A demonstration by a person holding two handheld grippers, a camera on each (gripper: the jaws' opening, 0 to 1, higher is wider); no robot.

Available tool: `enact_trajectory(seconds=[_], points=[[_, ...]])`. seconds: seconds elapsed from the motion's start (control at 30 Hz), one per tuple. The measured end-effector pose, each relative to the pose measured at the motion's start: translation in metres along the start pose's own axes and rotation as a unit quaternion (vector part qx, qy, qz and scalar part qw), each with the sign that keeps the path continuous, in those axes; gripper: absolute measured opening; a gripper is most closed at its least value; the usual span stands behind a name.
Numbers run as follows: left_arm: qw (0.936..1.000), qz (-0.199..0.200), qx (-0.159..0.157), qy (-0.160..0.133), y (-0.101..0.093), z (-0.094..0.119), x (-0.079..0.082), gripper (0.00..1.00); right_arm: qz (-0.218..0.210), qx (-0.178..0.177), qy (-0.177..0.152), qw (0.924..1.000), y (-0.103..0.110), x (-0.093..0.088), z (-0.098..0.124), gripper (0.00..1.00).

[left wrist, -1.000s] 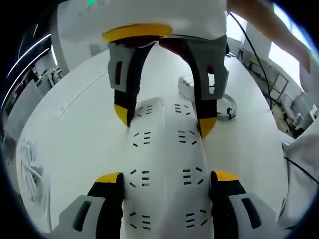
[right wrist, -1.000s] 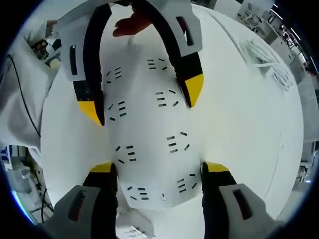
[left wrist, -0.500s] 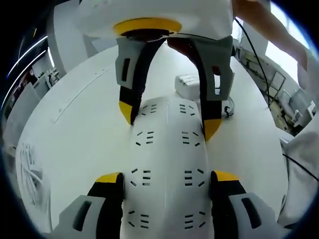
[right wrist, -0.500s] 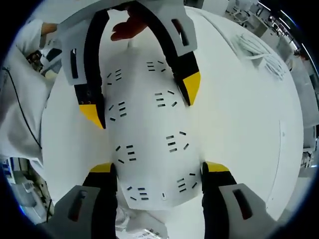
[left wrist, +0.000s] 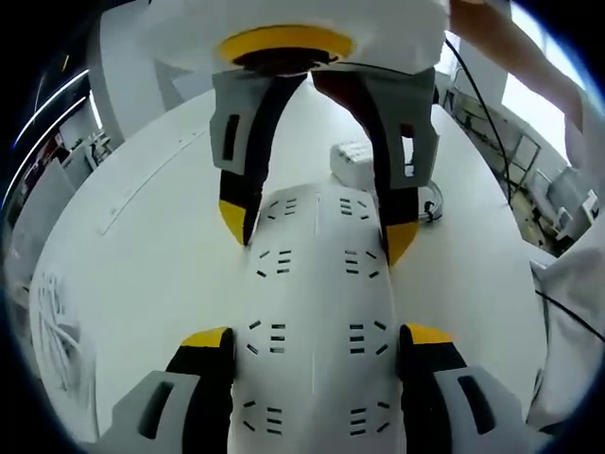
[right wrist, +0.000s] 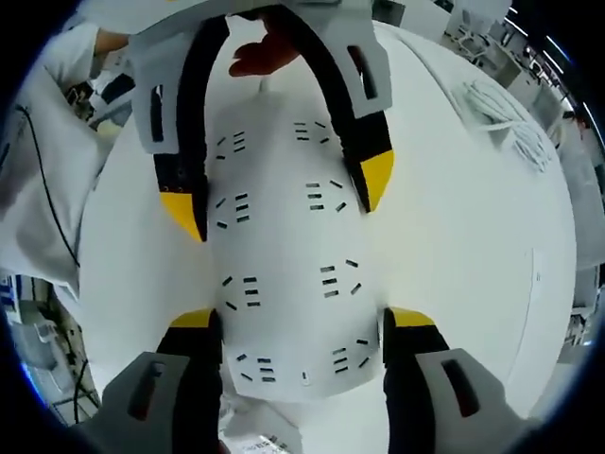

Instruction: Straighten the power strip on the desk, plug the charger into it

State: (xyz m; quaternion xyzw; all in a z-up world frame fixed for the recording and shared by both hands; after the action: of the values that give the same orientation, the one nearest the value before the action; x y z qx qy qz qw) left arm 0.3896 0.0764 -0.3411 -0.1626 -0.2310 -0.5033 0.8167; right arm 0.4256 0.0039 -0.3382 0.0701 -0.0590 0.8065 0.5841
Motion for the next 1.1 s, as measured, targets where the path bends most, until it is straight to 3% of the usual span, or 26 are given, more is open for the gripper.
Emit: enact_trajectory(seconds=[0.33, 0.63, 1.1], points=[[1.0000, -0.001, -0.001, 0.003, 0.0005, -0.0011, 0.0005, 0.72, 0.028, 0.011, 0.032, 0.9990, -0.0023, -0.0012, -0.0005, 0.68], [0.9999, -0.001, -0.001, 0.012, 0.0011, 0.0023, -0.0039, 0.72, 0.019, 0.006, 0.011, 0.9997, -0.0015, -0.0028, 0.0006, 0.67], [0.9999, -0.008, -0.005, 0.014, 0.0017, 0.0047, -0.0076, 0.71, 0.004, 0.002, 0.017, 0.9998, 0.0020, -0.0039, 0.0010, 0.65]])
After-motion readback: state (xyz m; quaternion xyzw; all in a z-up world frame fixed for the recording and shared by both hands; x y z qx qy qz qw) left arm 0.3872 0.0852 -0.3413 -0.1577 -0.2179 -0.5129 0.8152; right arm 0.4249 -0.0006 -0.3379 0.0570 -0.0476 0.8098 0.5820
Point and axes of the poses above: the point that each gripper's makers call its tool centre point, and the gripper's own axes: z roughly backward along the fingers, y roughly to its left, x roughly out of its top, the point moved 4 cm from there along z, roughly backward along the fingers, and after that the axes turned 2 degrees about y, right-handed, at the moved point
